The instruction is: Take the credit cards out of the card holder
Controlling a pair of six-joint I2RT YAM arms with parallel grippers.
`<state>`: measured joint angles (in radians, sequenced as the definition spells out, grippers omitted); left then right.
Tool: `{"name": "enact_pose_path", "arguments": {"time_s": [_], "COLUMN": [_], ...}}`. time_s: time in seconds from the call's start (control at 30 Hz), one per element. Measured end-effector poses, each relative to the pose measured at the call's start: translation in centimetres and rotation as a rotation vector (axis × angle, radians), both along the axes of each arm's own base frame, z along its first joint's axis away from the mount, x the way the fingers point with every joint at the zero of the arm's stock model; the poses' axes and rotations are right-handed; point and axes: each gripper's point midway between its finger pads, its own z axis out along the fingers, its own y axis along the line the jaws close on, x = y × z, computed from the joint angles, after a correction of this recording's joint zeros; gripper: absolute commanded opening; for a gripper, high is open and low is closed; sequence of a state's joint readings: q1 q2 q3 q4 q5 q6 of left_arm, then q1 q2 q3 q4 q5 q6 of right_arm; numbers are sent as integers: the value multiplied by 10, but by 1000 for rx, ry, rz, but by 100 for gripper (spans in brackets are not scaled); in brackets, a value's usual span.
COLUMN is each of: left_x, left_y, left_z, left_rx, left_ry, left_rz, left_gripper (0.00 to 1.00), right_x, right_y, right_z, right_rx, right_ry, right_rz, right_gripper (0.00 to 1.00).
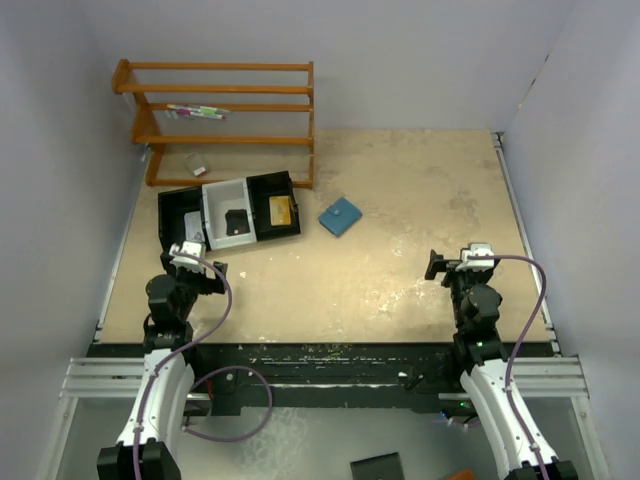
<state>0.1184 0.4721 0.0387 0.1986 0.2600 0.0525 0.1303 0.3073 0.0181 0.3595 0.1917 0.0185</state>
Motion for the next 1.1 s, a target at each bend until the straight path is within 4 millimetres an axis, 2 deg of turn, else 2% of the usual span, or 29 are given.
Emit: {"name": "enact_pose_path", "arguments": {"time_s": [0.43,0.57,0.67,0.73,0.83,0.97,1.03,1.1], "left_x": [0,0,3,11,33,56,62,62], "left_y": [0,0,1,2,5,4,3,1], "left_z": [0,1,8,26,72,127,148,159], "left_rx": [0,-1,-11,-3,34,87,106,110], "left_ry": [-1,-1,44,87,109,135,157,182], "left_rz": [0,1,7,1,-23,-81,-113,-136], "left_gripper": [99,99,99,99,99,99,99,99], "right_x": [0,-1,0,3,7,13,17,22], "right_y": [0,-10,-21,-27,-34,-34,-32,-25], "right_z": [0,0,17,38,82,124,135,133], "right_rx": [0,4,17,71,183,289,375,454], "right_ry": [-1,14,42,38,19,14,22,48], "right_rz": [-1,-61,-131,-190,-275,-319,-343,-343], "right_gripper": [100,100,100,100,100,100,100,100]}}
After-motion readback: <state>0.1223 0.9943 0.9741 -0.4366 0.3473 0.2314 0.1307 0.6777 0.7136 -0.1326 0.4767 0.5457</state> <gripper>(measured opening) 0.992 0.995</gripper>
